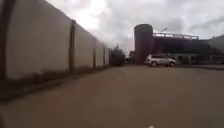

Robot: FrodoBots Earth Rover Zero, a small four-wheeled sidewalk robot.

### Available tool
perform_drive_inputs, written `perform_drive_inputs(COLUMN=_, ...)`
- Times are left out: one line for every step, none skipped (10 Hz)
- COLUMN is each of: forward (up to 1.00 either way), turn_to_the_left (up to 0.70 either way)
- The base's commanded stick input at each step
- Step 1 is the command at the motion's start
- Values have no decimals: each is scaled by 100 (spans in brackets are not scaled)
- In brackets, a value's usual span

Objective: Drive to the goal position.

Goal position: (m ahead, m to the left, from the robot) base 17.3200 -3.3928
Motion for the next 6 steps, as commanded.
perform_drive_inputs(forward=85, turn_to_the_left=1)
perform_drive_inputs(forward=85, turn_to_the_left=1)
perform_drive_inputs(forward=85, turn_to_the_left=1)
perform_drive_inputs(forward=85, turn_to_the_left=1)
perform_drive_inputs(forward=85, turn_to_the_left=1)
perform_drive_inputs(forward=85, turn_to_the_left=1)
